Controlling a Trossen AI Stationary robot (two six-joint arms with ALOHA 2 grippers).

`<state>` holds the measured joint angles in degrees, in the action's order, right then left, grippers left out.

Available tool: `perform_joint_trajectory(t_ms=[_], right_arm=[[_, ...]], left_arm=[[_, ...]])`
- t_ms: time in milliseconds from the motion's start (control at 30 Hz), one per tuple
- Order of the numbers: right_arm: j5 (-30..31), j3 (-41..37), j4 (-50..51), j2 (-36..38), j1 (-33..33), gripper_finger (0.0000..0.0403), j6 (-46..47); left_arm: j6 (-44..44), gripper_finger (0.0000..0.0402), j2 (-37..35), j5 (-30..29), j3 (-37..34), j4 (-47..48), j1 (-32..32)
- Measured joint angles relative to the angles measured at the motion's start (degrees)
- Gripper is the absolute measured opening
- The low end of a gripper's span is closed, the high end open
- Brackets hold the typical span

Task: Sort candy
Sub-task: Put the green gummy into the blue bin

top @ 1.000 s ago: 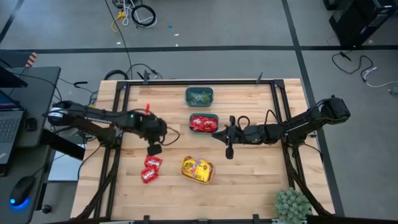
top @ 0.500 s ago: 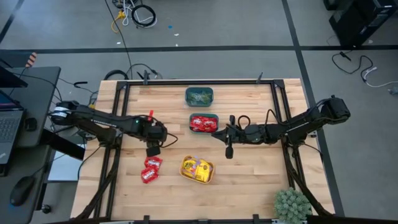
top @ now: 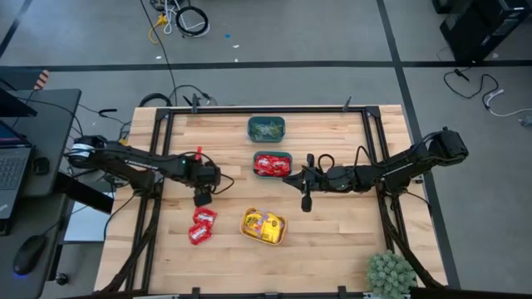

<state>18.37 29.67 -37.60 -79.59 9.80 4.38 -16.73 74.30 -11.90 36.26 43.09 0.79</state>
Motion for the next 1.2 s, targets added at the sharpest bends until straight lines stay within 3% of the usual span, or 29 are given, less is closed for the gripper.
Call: perform_joint_trajectory(t_ms=[300,767,900,1100,1200], right_arm=[[0.0,0.0,0.0,0.0,0.0,0.0017,0.0],[0.0,0.0,0.1,0.0,-0.1,0.0016,-0.1],[0.0,0.0,0.1,0.0,-0.1,0.0017,-0.1],[0.0,0.0,0.0,0.0,-1.0,0.0019,-0.8],[0.0,0.0,0.1,0.0,-2.1,0.0016,-1.1]], left_arm=[[1.3,0.0209,0.4,4.1,-2.8,-2.7,-1.7],[1.5,0.0015,1.1,4.2,-1.6,-1.9,-1.9],[2.5,0.0013,1.1,2.5,2.9,-0.8,-3.7],[13.0,0.001,1.1,-3.7,13.0,-4.4,-9.4],[18.6,0.0006,1.4,-3.6,17.2,-9.4,-13.8]])
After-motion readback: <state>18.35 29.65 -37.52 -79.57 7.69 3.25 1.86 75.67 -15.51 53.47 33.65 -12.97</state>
